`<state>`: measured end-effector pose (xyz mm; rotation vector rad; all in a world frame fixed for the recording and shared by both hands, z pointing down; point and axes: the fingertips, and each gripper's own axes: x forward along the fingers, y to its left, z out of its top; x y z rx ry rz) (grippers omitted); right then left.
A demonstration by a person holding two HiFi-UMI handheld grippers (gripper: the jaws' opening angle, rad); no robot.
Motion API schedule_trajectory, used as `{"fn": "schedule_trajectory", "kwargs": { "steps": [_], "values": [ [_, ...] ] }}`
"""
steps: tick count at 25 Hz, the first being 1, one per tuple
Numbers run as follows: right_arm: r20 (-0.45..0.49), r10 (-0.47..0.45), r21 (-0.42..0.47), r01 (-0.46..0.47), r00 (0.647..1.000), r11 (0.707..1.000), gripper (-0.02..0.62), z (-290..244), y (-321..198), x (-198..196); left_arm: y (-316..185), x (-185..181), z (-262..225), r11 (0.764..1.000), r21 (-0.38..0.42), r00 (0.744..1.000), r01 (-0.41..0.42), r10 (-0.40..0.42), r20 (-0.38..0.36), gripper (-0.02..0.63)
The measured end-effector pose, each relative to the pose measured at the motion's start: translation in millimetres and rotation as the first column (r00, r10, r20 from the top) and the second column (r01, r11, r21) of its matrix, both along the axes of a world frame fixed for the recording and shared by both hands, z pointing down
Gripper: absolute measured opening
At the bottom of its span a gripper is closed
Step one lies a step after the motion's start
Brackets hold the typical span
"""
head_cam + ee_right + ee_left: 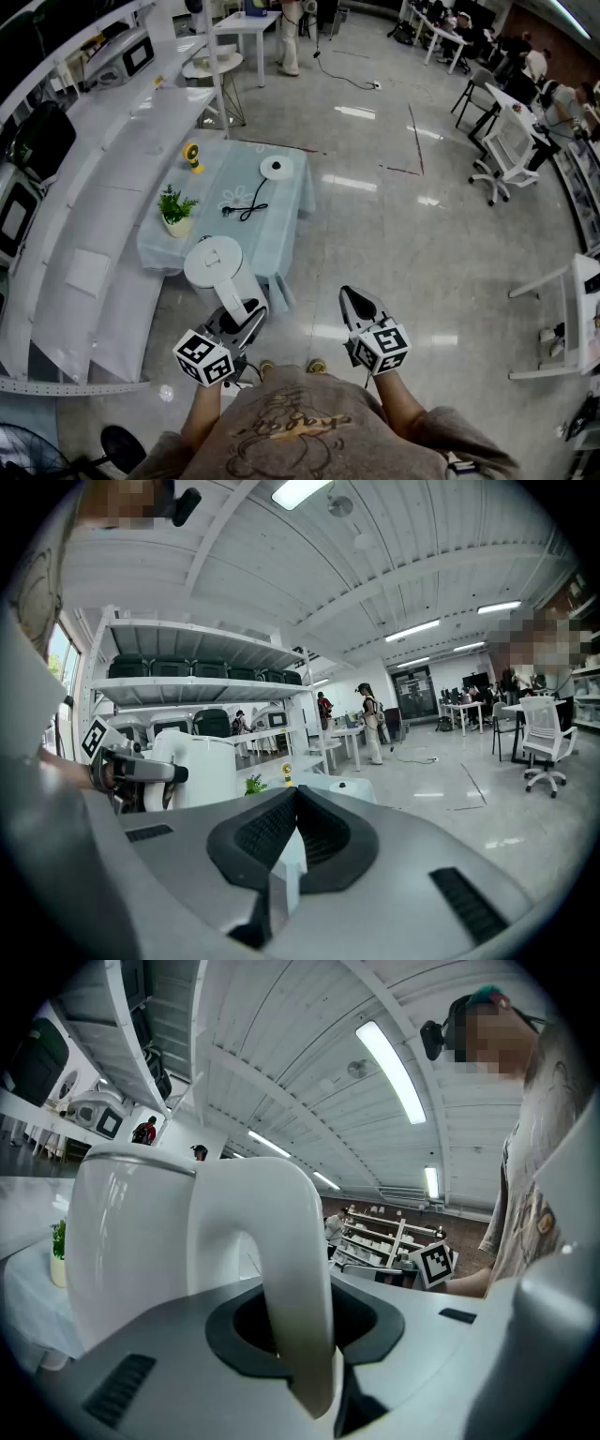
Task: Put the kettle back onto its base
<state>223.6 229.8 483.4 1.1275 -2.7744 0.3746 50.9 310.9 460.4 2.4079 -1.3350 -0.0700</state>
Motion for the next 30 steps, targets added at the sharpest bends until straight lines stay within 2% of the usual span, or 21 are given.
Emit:
{"fn": "schedule_trajectory", "kwargs": {
  "steps": [7, 19, 26, 30],
  "values": [
    [0.04, 0.025, -0.022, -0.024, 0.999, 0.999, -0.001, 4, 9, -14, 10, -15, 15, 1.0, -0.021, 1.0, -0.023, 0.023, -0.006, 0.114],
    [0.009, 0.088, -0.029, -0.088, 0.996, 0.996, 0.0, 20, 35, -53, 17, -52, 22, 0.993, -0.022, 0.993, -0.115, 0.115, -0.001, 0.114],
    [0.007, 0.134, -0.029, -0.133, 0.991, 0.991, 0.0, 28, 8, -62, -7, -67, 31, 0.991, -0.016, 0.991, -0.136, 0.136, -0.006, 0.114],
    [0.018, 0.121, -0.024, -0.12, 0.993, 0.992, 0.0, 28, -11, -76, -25, -75, 34, 0.991, -0.015, 0.991, -0.13, 0.13, -0.01, 0.114]
  ]
}}
